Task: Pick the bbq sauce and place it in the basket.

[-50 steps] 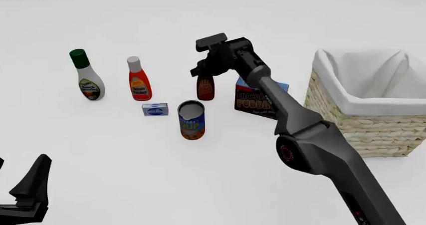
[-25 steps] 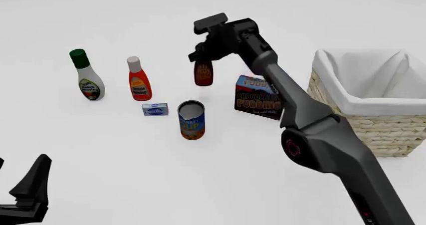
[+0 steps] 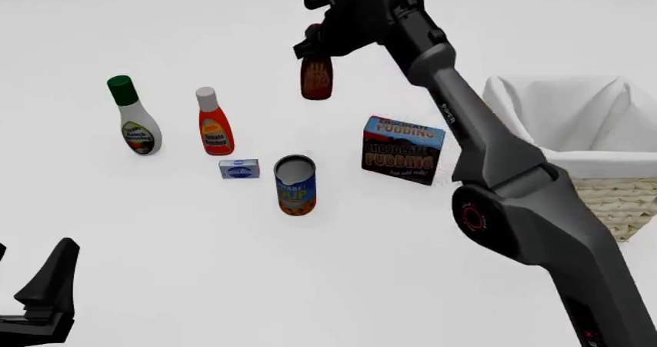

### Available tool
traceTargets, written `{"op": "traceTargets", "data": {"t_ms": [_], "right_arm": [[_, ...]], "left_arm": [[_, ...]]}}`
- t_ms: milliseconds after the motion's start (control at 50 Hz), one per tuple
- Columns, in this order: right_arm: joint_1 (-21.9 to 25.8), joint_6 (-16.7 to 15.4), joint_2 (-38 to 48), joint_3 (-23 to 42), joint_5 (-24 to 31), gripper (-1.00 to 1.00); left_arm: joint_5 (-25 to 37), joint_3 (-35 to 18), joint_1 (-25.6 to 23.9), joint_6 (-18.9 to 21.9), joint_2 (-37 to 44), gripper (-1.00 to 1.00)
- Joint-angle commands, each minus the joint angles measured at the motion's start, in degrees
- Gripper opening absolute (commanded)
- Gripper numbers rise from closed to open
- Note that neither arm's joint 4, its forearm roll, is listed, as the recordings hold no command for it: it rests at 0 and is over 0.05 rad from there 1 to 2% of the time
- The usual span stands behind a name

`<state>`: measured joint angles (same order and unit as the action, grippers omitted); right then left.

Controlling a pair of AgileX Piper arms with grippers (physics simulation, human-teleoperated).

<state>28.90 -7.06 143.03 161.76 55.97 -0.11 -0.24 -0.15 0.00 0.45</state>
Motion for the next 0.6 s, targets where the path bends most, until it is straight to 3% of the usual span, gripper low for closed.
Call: {"op": "traceTargets", "data": {"t_ms": [20,160,260,600], "right_arm": [[-0.70,-0.30,-4.37,0.30,1.48,-1.00],[-1.76,-0.85,-6.57,-0.88,1.69,-1.00],[-2.53,-1.18,-17.12,-19.29,-7.28,-1.00],[-4.25,-2.41,-32.28,-40.50,-15.37,-1.00]], "left_arm": [[0.00,0.00,0.00,0.00,0.00,1.00],[0.00,0.00,0.01,0.01,-0.01,1.00],[0.00,0.00,0.00,-0.01,0.00,1.00],[0.00,0.00,0.01,-0.01,0.01,1.00]]}}
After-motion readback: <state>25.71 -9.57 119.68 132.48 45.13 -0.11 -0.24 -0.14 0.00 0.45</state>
